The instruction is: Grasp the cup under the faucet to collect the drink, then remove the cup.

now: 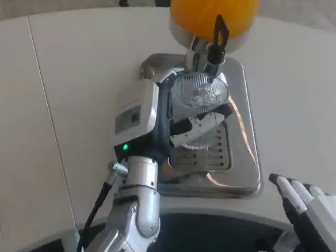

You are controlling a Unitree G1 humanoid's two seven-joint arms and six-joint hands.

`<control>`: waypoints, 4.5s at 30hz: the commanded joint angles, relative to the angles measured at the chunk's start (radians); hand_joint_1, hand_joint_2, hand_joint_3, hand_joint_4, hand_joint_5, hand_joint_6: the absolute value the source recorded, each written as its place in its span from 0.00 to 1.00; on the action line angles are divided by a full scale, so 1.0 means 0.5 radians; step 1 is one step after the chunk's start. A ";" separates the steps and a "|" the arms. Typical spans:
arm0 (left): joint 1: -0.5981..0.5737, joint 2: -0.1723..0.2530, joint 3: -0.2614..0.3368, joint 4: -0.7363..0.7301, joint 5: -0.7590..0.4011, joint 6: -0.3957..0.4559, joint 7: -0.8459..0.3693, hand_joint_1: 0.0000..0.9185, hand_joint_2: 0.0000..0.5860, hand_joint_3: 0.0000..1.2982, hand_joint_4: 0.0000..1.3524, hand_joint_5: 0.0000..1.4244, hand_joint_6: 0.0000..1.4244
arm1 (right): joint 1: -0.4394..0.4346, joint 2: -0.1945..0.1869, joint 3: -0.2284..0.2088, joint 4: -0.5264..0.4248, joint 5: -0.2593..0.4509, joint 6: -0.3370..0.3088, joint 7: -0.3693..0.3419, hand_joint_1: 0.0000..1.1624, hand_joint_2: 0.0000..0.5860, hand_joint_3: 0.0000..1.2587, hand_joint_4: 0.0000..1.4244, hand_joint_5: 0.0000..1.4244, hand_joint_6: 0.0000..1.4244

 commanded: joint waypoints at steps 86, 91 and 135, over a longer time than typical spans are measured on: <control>2.092 1.056 0.963 -1.902 -0.245 -1.378 -1.215 0.10 0.18 0.08 0.00 0.07 0.17 | -1.322 0.215 0.397 0.888 0.552 0.317 -1.053 0.33 0.88 0.00 0.00 0.00 0.00; 2.097 1.057 0.968 -1.910 -0.234 -1.388 -1.220 0.10 0.18 0.08 0.00 0.07 0.17 | -1.317 0.182 0.410 0.904 0.624 0.304 -1.101 0.33 0.88 0.00 0.00 0.00 0.00; 2.292 1.097 1.145 -1.928 -0.271 -1.598 -1.296 0.08 0.18 0.08 0.00 0.06 0.16 | -1.458 0.023 0.785 1.295 0.622 0.323 -1.121 0.29 0.91 0.00 0.00 0.00 0.00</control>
